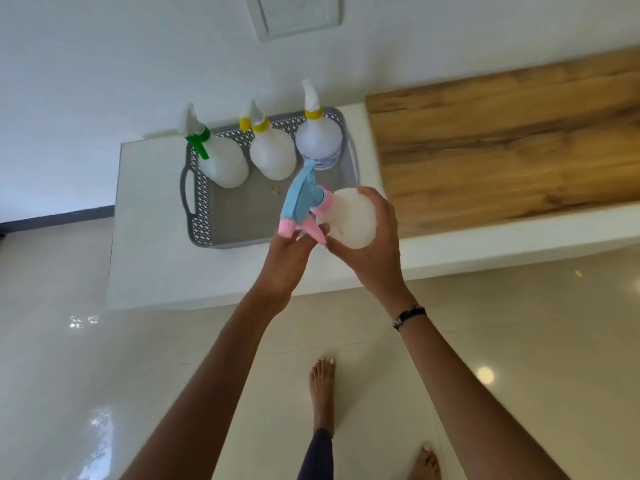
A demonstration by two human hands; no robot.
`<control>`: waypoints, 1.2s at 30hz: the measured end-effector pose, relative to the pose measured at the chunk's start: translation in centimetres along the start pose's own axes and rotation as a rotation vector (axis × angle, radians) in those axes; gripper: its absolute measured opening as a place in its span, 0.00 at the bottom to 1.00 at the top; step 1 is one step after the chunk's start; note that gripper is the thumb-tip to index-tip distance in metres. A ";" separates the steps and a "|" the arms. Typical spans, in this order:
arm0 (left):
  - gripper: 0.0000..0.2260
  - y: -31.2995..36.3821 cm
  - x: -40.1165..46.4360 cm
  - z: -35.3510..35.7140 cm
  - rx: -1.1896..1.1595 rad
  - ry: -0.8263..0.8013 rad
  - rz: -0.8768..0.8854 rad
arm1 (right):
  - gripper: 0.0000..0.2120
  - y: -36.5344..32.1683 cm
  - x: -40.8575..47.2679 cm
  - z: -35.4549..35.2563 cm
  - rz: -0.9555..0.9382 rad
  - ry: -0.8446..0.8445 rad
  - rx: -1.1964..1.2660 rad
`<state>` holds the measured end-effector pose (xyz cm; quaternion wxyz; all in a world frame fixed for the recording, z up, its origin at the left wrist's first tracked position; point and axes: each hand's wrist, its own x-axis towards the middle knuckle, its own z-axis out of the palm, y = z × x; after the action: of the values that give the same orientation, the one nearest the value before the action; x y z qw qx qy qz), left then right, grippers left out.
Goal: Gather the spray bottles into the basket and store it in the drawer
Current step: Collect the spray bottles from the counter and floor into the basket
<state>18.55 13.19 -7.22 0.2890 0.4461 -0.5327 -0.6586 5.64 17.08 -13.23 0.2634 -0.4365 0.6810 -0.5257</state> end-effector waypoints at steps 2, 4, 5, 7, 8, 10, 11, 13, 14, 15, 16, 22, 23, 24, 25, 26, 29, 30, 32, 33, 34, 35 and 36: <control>0.13 0.1 2.3 -1.0 0.088 0.006 0.036 | 0.38 -0.2 2.1 1.6 -0.005 -0.051 0.040; 0.15 -0.1 4.6 -1.5 0.194 0.110 0.087 | 0.36 -0.1 4.0 2.5 -0.031 -0.101 0.026; 0.15 -0.4 5.7 -1.7 0.284 0.173 0.138 | 0.35 0.0 4.9 3.0 -0.053 -0.118 0.001; 0.18 -1.1 7.3 -1.4 0.532 0.261 0.261 | 0.30 0.5 6.3 3.6 -0.086 -0.131 -0.037; 0.21 -1.4 7.9 -1.1 0.627 0.285 0.297 | 0.26 0.8 6.9 3.8 -0.100 -0.123 -0.046; 0.22 -1.9 9.1 -0.4 0.679 0.319 0.305 | 0.18 1.5 7.7 4.2 -0.115 -0.079 -0.082; 0.22 -2.3 9.7 -0.1 0.669 0.334 0.290 | 0.18 1.8 8.0 4.4 -0.110 -0.049 -0.109; 0.21 -3.1 11.0 0.2 0.648 0.351 0.228 | 0.22 2.4 8.6 4.7 -0.093 -0.001 -0.169; 0.21 -3.5 11.5 0.3 0.651 0.353 0.206 | 0.21 2.7 8.7 4.8 -0.059 0.009 -0.194; 0.20 -3.8 12.0 0.4 0.659 0.355 0.187 | 0.20 3.0 8.8 4.9 -0.019 0.010 -0.217; 0.19 -4.1 12.4 0.5 0.665 0.355 0.176 | 0.19 3.2 9.1 4.9 0.004 -0.001 -0.249; 0.14 -4.1 13.8 -0.5 0.601 0.301 0.127 | 0.18 2.3 10.3 5.1 -0.044 -0.018 -0.399; 0.14 -4.0 13.8 -0.6 0.606 0.287 0.130 | 0.18 2.1 10.3 5.1 -0.053 -0.023 -0.400; 0.15 -4.0 13.6 -0.7 0.617 0.273 0.137 | 0.18 2.0 10.1 5.1 -0.058 -0.022 -0.404; 0.15 -4.0 13.5 -0.7 0.627 0.259 0.144 | 0.18 2.0 9.9 5.0 -0.064 -0.016 -0.412; 0.15 -4.1 13.4 -0.9 0.635 0.246 0.151 | 0.18 2.1 9.6 4.9 -0.069 -0.008 -0.427; 0.16 -4.3 13.4 -1.3 0.658 0.204 0.162 | 0.21 2.5 9.0 4.9 -0.074 0.003 -0.503; 0.17 -4.4 13.4 -1.4 0.667 0.194 0.163 | 0.22 2.6 9.0 5.0 -0.063 0.007 -0.520; 0.17 -4.4 13.4 -1.7 0.683 0.180 0.168 | 0.23 2.6 9.0 5.0 -0.045 0.015 -0.522; 0.17 -4.3 13.3 -1.7 0.687 0.176 0.174 | 0.24 2.5 8.9 5.1 -0.042 0.018 -0.519; 0.16 -4.4 13.3 -1.8 0.688 0.173 0.178 | 0.24 2.4 8.9 5.1 -0.044 0.022 -0.519; 0.16 -4.3 13.3 -1.8 0.688 0.170 0.180 | 0.24 2.3 8.9 5.1 -0.050 0.032 -0.525; 0.16 -4.4 13.3 -1.8 0.689 0.167 0.180 | 0.23 2.2 8.8 5.2 -0.060 0.046 -0.537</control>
<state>14.78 2.14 -15.25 0.2209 0.5209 -0.7349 -0.3738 4.95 7.04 -16.01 0.1070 -0.4985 0.7886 -0.3438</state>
